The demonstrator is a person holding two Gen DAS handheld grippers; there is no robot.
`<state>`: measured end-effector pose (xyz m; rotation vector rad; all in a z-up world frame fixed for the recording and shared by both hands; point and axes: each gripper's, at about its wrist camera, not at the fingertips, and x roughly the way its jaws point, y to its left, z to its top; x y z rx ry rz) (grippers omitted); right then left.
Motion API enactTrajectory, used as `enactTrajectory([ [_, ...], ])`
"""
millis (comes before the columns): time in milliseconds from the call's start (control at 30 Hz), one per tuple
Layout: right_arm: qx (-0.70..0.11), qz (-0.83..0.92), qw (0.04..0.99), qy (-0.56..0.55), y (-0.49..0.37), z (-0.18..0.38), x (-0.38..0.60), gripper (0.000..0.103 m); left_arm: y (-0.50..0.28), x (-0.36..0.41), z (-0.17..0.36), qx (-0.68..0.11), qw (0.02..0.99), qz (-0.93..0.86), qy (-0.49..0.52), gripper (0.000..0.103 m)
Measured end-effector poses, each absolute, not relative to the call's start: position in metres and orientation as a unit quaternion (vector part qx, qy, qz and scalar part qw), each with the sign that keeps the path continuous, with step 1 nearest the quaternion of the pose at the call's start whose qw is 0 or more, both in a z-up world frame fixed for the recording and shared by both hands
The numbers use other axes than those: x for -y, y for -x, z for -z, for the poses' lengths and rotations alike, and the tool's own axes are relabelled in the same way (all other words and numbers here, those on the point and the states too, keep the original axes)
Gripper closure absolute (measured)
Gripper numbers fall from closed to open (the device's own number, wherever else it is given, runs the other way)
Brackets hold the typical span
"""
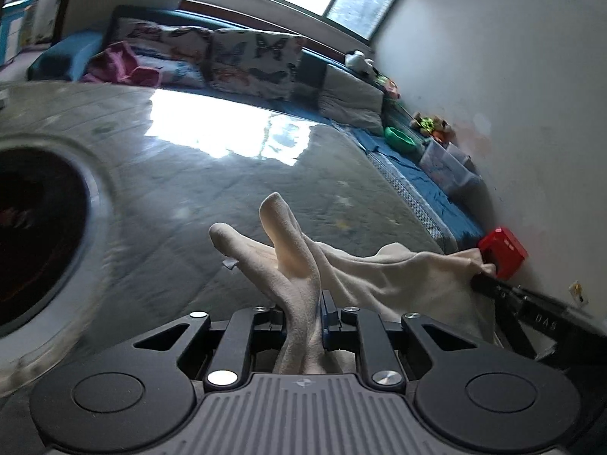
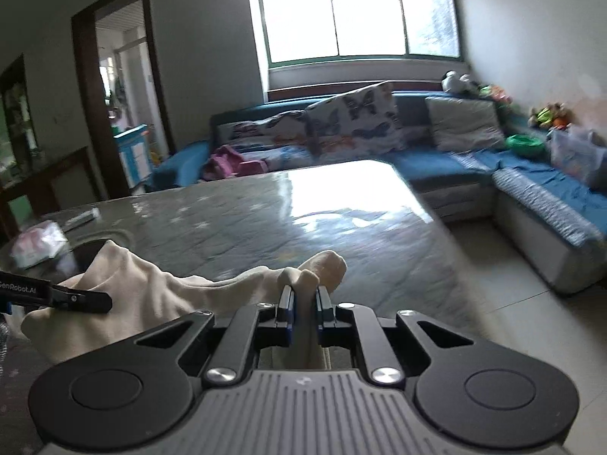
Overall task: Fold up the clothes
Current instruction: 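Hold the sweatshirt corners up with both grippers, then lower the folded sweatshirt onto the mattress and open both grippers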
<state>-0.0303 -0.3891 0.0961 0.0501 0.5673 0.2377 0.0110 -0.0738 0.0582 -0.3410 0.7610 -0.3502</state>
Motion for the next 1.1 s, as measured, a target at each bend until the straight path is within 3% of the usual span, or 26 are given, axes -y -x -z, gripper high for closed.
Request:
enactTrajectory([
  [567, -0.31, -0.036, 0.95, 0.007, -0.016, -0.073, 0.431, 0.1, -0.041, 0.147, -0.043, -0.386, 0.901, 0.174, 0.094, 0.087],
  [733, -0.318, -0.042, 0.947, 0.004, -0.018, -0.065, 0.428, 0.095, -0.046, 0.143, -0.04, -0.395, 0.899, 0.167, 0.088, 0.086],
  [800, -0.319, -0.045, 0.947, 0.008, -0.017, -0.063, 0.424, 0.09, -0.048, 0.143, -0.038, -0.399, 0.898, 0.163, 0.086, 0.084],
  [867, -0.321, -0.048, 0.946, 0.008, -0.017, -0.062, 0.42, 0.079, -0.048, 0.142, -0.036, -0.401, 0.898, 0.16, 0.085, 0.083],
  [1100, -0.324, -0.07, 0.943, 0.006, -0.013, -0.056, 0.412, 0.068, -0.046, 0.144, -0.032, -0.405, 0.896, 0.164, 0.078, 0.083],
])
